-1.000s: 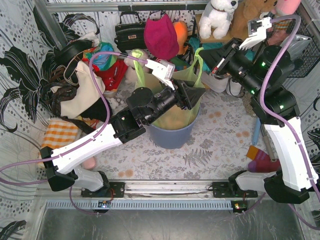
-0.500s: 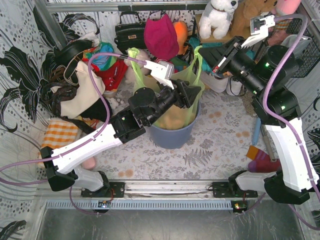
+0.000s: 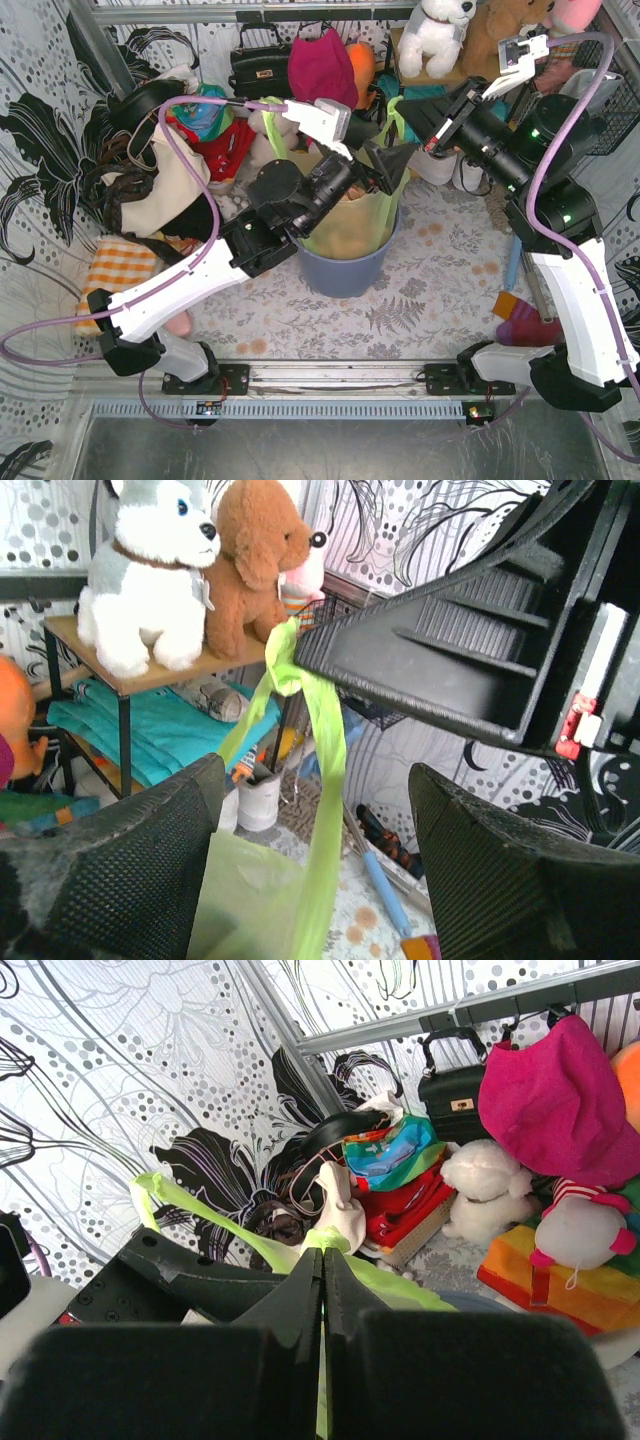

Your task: Tie the trash bag

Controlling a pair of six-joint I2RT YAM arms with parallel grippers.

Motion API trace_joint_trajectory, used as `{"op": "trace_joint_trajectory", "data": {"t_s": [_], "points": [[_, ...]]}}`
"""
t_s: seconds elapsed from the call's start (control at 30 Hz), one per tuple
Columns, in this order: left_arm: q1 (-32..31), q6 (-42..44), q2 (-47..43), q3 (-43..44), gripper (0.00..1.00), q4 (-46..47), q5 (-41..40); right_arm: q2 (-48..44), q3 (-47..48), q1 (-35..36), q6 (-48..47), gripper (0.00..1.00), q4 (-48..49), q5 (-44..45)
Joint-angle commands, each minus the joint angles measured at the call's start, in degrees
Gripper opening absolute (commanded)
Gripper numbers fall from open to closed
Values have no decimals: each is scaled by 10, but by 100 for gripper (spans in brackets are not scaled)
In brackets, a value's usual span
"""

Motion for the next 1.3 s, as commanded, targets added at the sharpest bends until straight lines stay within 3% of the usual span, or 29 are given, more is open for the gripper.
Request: {"op": "trace_joint_trajectory", "data": {"t_s": [0.0, 0.2, 0.37, 0.67, 0.87, 1.13, 1.27], "points": [[-1, 72, 27, 28, 86, 70, -18, -15, -4, 0, 2, 0, 29, -10], [13, 95, 60, 56, 96, 103, -18, -21, -14, 0, 8, 0, 37, -18], [53, 51, 59, 32, 93, 140, 83, -23, -12, 0, 10, 0, 36, -18], [91, 1, 34, -49, 66, 238, 235, -24, -14, 0, 11, 0, 38, -22], [97, -9, 24, -65, 50, 249, 243, -22, -14, 0, 14, 0, 41, -26], [97, 0, 19, -75, 18, 241, 248, -21, -8, 0, 7, 0, 39, -22], [97, 6, 16, -79, 9, 236, 248, -19, 5, 0, -11, 0, 27, -16]]}}
